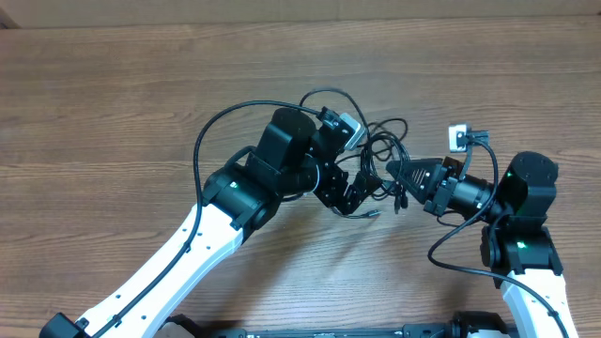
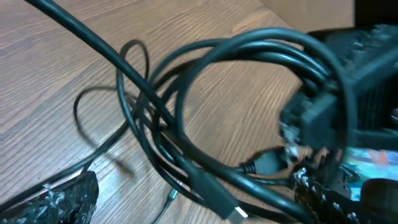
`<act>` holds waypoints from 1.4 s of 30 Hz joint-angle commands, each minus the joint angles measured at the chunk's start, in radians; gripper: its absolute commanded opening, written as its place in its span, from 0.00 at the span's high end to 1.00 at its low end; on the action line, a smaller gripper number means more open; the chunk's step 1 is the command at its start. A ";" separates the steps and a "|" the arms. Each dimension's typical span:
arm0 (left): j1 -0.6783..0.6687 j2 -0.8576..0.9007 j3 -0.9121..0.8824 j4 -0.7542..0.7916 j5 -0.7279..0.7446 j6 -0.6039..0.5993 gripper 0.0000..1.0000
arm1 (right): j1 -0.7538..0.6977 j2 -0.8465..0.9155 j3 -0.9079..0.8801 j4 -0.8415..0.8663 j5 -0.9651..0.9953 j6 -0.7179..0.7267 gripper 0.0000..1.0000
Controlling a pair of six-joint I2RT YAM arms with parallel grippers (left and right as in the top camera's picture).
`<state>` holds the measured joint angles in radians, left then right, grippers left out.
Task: Untangle cables
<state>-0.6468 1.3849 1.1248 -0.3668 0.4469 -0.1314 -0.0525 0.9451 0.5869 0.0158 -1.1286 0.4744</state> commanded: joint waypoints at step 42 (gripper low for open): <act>-0.002 0.006 0.017 0.223 0.241 0.005 0.96 | -0.004 -0.018 0.004 -0.395 0.615 -0.005 0.67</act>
<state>-0.6468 1.3880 1.1255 -0.1558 0.6220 -0.1505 -0.0528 0.9394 0.5869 -0.3691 -0.6765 0.4706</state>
